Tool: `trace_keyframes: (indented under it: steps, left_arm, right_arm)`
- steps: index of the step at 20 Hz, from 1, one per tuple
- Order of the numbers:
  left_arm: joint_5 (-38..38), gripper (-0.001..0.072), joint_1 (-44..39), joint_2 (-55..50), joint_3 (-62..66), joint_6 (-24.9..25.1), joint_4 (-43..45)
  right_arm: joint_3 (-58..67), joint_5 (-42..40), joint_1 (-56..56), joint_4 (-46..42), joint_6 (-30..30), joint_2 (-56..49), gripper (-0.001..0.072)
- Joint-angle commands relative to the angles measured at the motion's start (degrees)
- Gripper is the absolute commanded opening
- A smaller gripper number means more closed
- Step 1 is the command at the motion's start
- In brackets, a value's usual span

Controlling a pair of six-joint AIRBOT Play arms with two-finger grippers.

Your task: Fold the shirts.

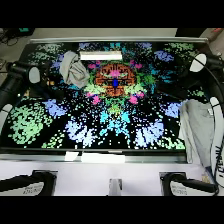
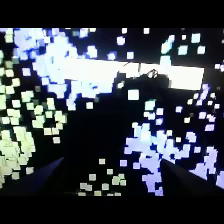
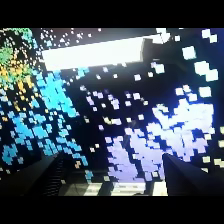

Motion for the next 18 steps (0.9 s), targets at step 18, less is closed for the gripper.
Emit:
trace_keyframes:
  steps: [18]
  left_arm:
    - [5.51,0.0714,-0.02,-0.52,-0.02,-0.09,-3.50]
  right_arm:
    - [0.04,-0.39,0.04,0.00,0.00,0.02,0.0659]
